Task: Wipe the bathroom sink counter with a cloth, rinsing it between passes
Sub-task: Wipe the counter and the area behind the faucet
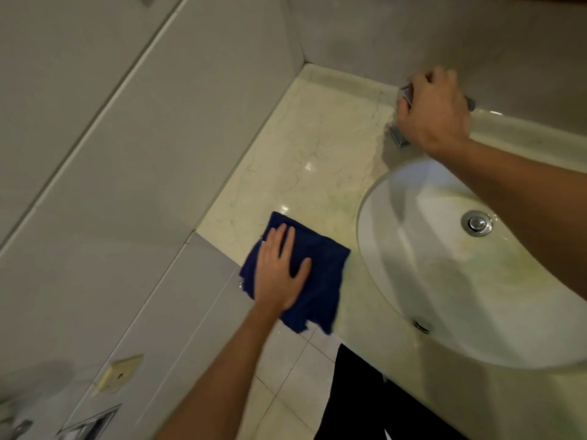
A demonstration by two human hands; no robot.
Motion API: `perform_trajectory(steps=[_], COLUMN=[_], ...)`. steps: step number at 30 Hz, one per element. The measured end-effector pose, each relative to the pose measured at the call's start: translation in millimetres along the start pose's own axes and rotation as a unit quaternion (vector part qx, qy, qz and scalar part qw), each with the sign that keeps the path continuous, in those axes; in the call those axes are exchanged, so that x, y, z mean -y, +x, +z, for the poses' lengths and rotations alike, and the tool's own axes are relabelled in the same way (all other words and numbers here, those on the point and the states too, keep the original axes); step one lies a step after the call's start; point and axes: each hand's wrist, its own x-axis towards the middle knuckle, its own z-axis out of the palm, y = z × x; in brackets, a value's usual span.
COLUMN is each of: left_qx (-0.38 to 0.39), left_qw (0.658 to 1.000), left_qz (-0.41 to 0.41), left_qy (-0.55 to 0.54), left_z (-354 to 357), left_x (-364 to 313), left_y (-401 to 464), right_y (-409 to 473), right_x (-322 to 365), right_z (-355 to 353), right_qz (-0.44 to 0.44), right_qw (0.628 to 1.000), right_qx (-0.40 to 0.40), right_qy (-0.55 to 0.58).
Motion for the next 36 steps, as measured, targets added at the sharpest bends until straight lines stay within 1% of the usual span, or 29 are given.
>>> perform_trajectory(steps=[2,4,7,10,16,25,31,36], left_qx=[0.028,0.043,0.028,0.016,0.008,-0.007,-0.026,-0.038], left_qw=[0.999,0.998,0.997,0.995,0.996,0.998,0.998,0.998], left_qz=[0.014,0.005,-0.036,-0.066,-0.046,-0.016,-0.017,-0.015], left_qy=[0.016,0.034,0.066,0.078,0.077,0.053,0.048,0.058], left_z=[-9.2,-4.2,8.4,10.6,7.6,15.9,19.2,22.0], left_x=[17.6,6.7,-14.1,-22.7,-55.2,-146.0,-181.9,-183.5], left_y=[14.0,14.8,12.0,35.1,128.9,290.1,360.7,369.7], right_y=[0.6,1.1,1.8,2.5,4.0,4.9,6.1,6.9], right_x=[-0.8,-1.7,-3.0,-5.1,-6.0,-6.0,-7.4,-7.7], right_z=[1.1,2.2,6.2,11.9,15.3,16.2,18.6,18.1], right_qz=[-0.001,0.0,0.001,-0.006,-0.008,0.001,-0.001,-0.005], right_qw=[1.0,1.0,1.0,0.999,0.999,0.999,0.999,0.999], right_qx=[0.002,0.003,-0.003,-0.017,-0.014,-0.013,-0.009,-0.027], right_qy=[-0.011,-0.014,-0.016,-0.036,-0.036,-0.033,-0.035,-0.035])
